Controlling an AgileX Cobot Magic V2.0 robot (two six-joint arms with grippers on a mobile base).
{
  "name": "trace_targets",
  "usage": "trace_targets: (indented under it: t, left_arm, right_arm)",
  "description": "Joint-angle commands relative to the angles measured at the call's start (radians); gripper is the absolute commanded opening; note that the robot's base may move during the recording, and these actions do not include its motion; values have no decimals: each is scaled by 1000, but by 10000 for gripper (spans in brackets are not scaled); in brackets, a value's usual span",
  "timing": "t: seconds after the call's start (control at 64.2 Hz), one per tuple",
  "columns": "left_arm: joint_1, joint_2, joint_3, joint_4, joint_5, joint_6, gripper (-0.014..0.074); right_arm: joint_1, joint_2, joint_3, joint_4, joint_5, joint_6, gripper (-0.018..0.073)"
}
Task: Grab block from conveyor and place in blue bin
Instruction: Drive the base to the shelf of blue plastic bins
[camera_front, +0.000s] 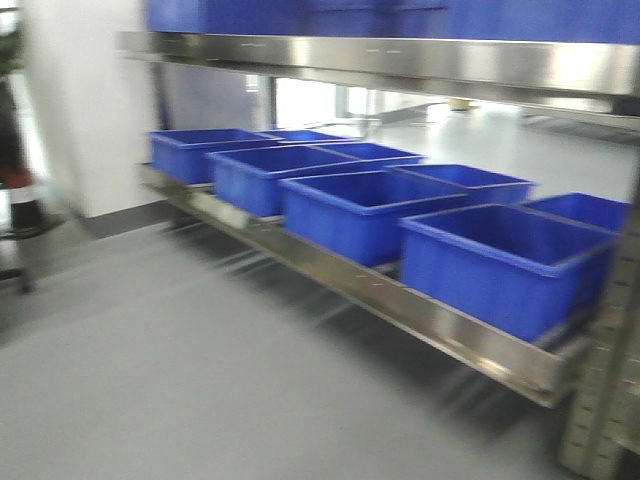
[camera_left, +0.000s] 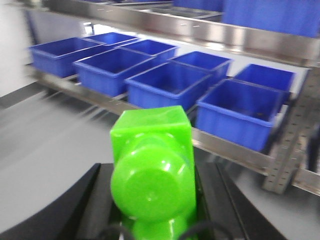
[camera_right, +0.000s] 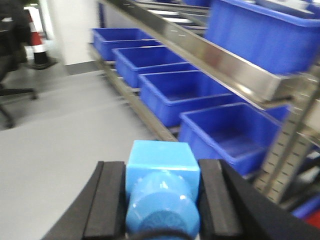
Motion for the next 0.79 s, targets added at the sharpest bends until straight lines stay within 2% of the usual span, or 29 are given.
trace_targets:
  t: [0.0,0.779]
  left_arm:
    - [-6,-4,-1,-2,-18,-5,-111]
    - [-6,-4,-1,-2,-18,-5,-111]
  right_arm:
    - [1,-3,-9,-3,-24,-6,-153]
    - [1,-3,-9,-3,-24,-6,-153]
